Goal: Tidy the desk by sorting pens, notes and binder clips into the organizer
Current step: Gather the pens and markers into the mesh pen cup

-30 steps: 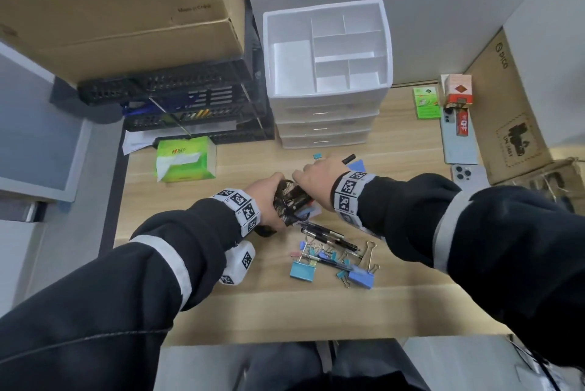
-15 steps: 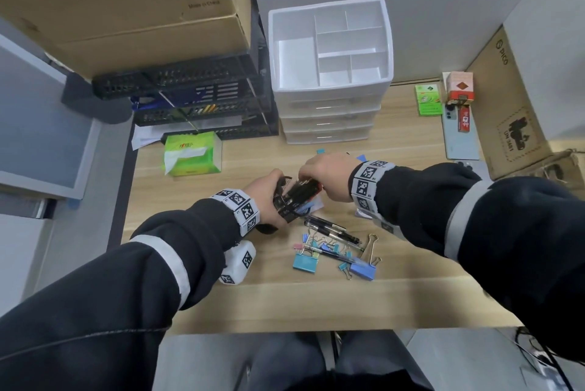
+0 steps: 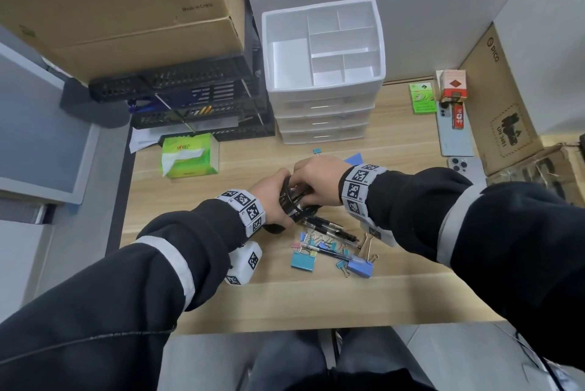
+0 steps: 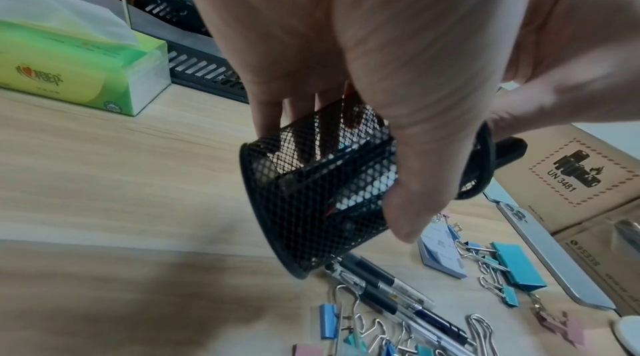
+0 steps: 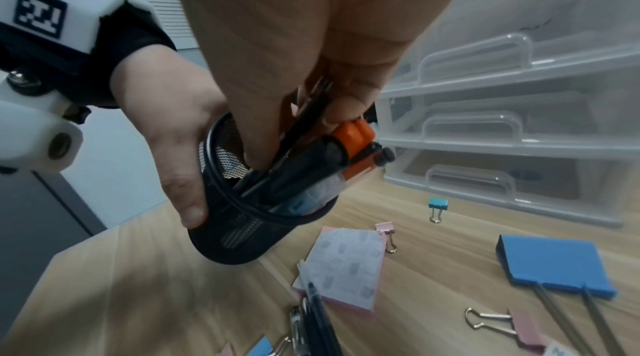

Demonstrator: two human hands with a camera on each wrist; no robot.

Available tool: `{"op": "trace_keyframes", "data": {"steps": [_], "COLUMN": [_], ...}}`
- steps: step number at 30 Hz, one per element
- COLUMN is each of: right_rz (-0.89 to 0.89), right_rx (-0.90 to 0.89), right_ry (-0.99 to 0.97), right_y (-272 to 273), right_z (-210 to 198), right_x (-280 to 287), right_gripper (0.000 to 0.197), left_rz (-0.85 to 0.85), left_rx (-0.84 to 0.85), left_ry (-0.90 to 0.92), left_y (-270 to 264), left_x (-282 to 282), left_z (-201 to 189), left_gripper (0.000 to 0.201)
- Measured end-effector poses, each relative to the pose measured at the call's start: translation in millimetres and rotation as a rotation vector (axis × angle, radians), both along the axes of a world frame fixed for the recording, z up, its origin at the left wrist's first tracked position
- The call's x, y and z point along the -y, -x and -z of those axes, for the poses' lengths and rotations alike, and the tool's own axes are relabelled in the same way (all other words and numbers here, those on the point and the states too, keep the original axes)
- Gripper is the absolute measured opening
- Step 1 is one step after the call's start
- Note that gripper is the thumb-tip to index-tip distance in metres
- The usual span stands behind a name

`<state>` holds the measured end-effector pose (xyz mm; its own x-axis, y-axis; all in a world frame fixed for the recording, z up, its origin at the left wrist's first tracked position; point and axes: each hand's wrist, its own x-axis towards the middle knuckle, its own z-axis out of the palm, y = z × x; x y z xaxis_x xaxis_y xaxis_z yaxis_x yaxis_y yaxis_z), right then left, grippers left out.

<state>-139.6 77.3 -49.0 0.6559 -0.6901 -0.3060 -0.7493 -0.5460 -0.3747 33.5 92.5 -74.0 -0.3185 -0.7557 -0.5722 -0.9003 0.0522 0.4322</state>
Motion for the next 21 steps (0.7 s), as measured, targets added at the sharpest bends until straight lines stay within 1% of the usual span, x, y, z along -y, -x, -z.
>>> {"op": "trace_keyframes", "data": {"steps": [2,3,6,7,9,11,13,19,21], "right_rz": [0.065,0.116,0.361,0.448,0.562,0.575,0.555,0.581,0.594], "right_rx": [0.107,0.159,0.284,0.311,0.330,0.329,0.330,0.389,0.425], "right_ry": [0.021,0.055,0.160,0.155,0.049,-0.083,-0.149,-0.241,-0.247], "right_y": [4,7,18,22,25,22,15,-6,-7], "right_z": [2,3,6,8,12,17,20,22,24], "right_x": [-2,-3,0,2,3,-1,-9,-25,-28], "right_gripper": [0.024,0.026,0.033,0.037,0.047,0.055,0.058,0.060,0.063], "left_rz": [-0.010,-0.013,-0.014,-0.018,-0.028,-0.036,-0.046,-0.072,-0.070], "left_rx": [-0.014,-0.016,-0.013,-0.016,-0.020,-0.026,-0.032,-0.037,-0.030], "left_ry": [-0.003,-0.004,0.006,0.007,0.004,0.000,-0.002,-0.005,-0.006], "left_y": [0,0,-3,-3,-5,-6,-6,-8,-12], "left_x": [0,0,-1,-1,-2,-2,-2,-4,-6], "left_z": [0,0,0,0,0,1,1,5,7], "left_gripper": [0.082,0.085,0.092,0.094,0.095,0.096,0.096,0.087,0.088]}}
